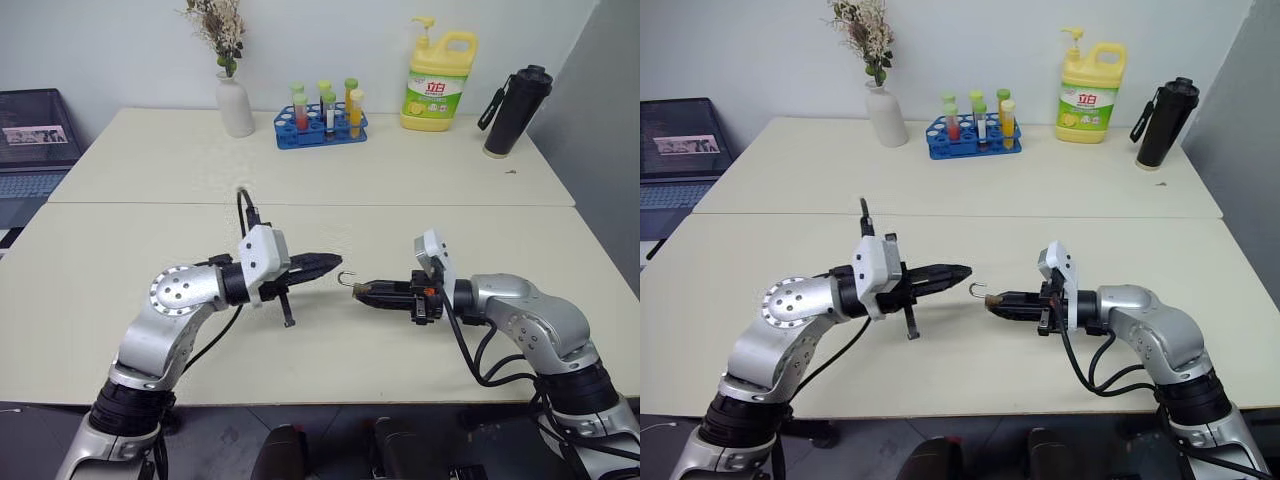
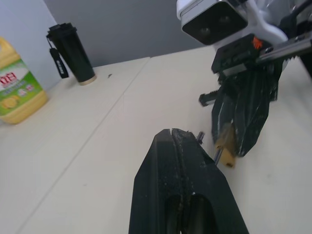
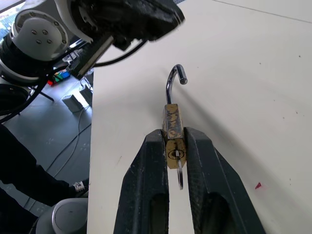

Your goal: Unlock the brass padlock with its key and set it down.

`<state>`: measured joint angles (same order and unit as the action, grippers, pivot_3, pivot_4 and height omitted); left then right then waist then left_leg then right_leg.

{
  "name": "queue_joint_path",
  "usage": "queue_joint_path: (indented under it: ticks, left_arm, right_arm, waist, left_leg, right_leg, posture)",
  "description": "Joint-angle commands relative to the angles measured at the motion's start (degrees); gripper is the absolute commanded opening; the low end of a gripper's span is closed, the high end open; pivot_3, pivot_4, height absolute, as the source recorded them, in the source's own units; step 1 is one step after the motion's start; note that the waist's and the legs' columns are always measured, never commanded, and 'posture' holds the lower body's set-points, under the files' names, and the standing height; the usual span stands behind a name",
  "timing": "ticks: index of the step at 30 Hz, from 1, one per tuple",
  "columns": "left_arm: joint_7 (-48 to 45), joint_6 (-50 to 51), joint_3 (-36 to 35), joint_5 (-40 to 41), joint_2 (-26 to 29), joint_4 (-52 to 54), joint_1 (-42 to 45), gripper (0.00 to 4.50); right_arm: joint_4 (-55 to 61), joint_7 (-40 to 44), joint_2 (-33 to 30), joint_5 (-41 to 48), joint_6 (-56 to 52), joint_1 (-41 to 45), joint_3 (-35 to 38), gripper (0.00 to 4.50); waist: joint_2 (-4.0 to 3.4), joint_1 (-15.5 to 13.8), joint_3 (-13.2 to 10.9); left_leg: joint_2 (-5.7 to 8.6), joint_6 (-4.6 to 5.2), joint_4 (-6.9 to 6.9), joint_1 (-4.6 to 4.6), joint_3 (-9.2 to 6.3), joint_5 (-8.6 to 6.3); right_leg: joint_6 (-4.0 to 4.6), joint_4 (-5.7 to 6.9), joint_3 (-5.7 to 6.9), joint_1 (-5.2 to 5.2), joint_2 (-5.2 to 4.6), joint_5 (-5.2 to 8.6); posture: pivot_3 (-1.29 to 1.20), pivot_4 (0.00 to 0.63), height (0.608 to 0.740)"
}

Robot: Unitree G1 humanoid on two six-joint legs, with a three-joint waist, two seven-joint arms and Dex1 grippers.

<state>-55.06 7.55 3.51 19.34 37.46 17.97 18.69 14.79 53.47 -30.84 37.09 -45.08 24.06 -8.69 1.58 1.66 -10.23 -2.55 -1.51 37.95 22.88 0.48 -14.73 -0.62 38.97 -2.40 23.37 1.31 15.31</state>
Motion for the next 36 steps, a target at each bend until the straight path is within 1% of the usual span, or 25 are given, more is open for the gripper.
queue_joint_path:
  ticks: [1, 2, 4, 6, 9, 12, 18, 22, 25, 32, 36]
  left_arm:
    - [-5.69, -13.95, -0.19, -6.77, 5.69, -1.31, -3.79, 0.53]
    - [-7.39, -20.01, 0.42, -8.94, 7.25, -2.45, -5.94, 0.77]
    - [-8.95, -26.73, 1.21, -10.63, 8.67, -3.33, -8.88, 1.45]
    - [-9.17, -29.9, 1.82, -11.42, 8.98, -3.58, -10.45, 2.04]
    - [-8.33, -33.78, 2.6, -13.64, 8.58, -5.0, -10.98, 3.06]
    - [-7.01, -33.57, 3.08, -13.81, 7.45, -5.17, -11.01, 4.03]
    - [-4.49, -29.92, 3.43, -13.58, 5.44, -4.7, -10.94, 4.05]
    - [-3.33, -25.35, 3.72, -12.19, 4.16, -3.68, -10.8, 4.05]
    - [-4.18, -25.47, 4.62, -12.85, 4.42, -3.22, -11.1, 4.05]
    - [-4.09, -26.07, 5.47, -11.95, 3.34, -3.82, -10.37, 4.05]
    - [-4.05, -26.11, 5.49, -11.97, 2.96, -3.79, -10.1, 4.05]
  right_arm:
    - [-0.22, -2.61, 0.64, 3.65, -5.61, 1.5, 3.36, 0.15]
    - [-0.37, -3.16, 0.57, 4.83, -8.31, 1.96, 3.62, 0.15]
    - [-0.28, -3.88, 0.01, 5.99, -12.01, 2.64, 3.63, 0.15]
    - [-0.07, -4.29, -0.92, 6.14, -14.51, 3.15, 3.32, 0.15]
    - [0.13, -4.73, -1.6, 6.75, -17.86, 3.78, 3.26, 0.15]
    - [-0.08, -6.57, -0.81, 7.7, -21.69, 4.33, 4.04, 0.15]
    - [-1.09, -9.49, -0.75, 7.58, -27.06, 5.48, 3.54, 0.15]
    - [-4.32, -11.85, 0.64, 6.6, -29.99, 7.19, 3.0, 0.15]
    - [-7.44, -13.93, 2.71, 7.33, -32.66, 8.56, 5.22, 0.15]
    - [-12.33, -14.22, 2.84, 5.73, -33.67, 10.25, 4.02, 0.15]
    - [-13.64, -14.69, 2.76, 4.66, -33.63, 10.27, 4.16, 1.52]
  waist:
    - [-0.01, 0.09, 0.0]
    - [-0.02, 0.18, -0.01]
    - [-0.04, 0.16, -0.02]
    - [-0.04, 0.04, -0.03]
    - [-0.04, -0.42, -0.03]
    - [-0.04, -0.24, -0.03]
    - [-0.04, 0.02, -0.03]
    - [-0.04, 0.09, -0.03]
    - [-0.04, 0.12, -0.03]
    - [-0.04, 0.09, -0.03]
    - [-0.04, 0.12, -0.03]
  left_leg:
    - [-0.01, 0.0, -0.01, -0.01, 0.02, 0.0]
    - [-0.01, 0.0, -0.03, -0.02, 0.04, 0.0]
    - [-0.03, 0.0, -0.06, -0.05, 0.12, 0.0]
    - [-0.02, 0.0, -0.07, 0.01, 0.11, 0.0]
    - [0.03, 0.0, -0.04, 0.05, 0.08, 0.0]
    - [0.04, 0.0, -0.03, 0.04, 0.11, 0.0]
    - [-0.01, 0.0, -0.06, 0.05, 0.08, 0.0]
    - [-0.01, 0.0, -0.05, 0.05, 0.09, 0.0]
    - [-0.02, 0.0, -0.05, 0.04, 0.08, 0.0]
    - [-0.01, 0.01, -0.06, 0.06, 0.09, 0.0]
    - [-0.01, 0.01, -0.06, 0.05, 0.09, 0.0]
  right_leg:
    - [0.01, -0.01, -0.02, 0.01, 0.0, 0.0]
    - [0.02, -0.01, -0.04, 0.01, 0.0, 0.01]
    - [0.06, -0.01, -0.1, 0.03, -0.15, 0.02]
    - [0.12, 0.0, -0.06, 0.09, -0.28, 0.03]
    - [0.08, 0.0, 0.01, 0.09, -0.34, 0.04]
    - [0.07, 0.0, -0.02, 0.08, -0.34, 0.04]
    - [0.07, 0.0, 0.0, 0.09, -0.3, 0.04]
    - [0.06, 0.02, 0.0, 0.09, -0.29, 0.04]
    - [0.06, 0.01, 0.0, 0.09, -0.25, 0.04]
    - [0.07, 0.01, -0.01, 0.1, -0.26, 0.04]
    - [0.06, 0.01, -0.01, 0.11, -0.26, 0.04]
  posture:
    - [0.0, 0.15, 0.74]
    - [0.0, 0.15, 0.74]
    - [0.0, 0.15, 0.74]
    - [0.0, 0.15, 0.74]
    - [0.0, 0.15, 0.74]
    - [0.0, 0.15, 0.74]
    - [0.0, 0.15, 0.74]
    - [0.0, 0.15, 0.74]
    - [0.0, 0.15, 0.74]
    - [0.0, 0.15, 0.74]
    - [0.0, 0.15, 0.74]
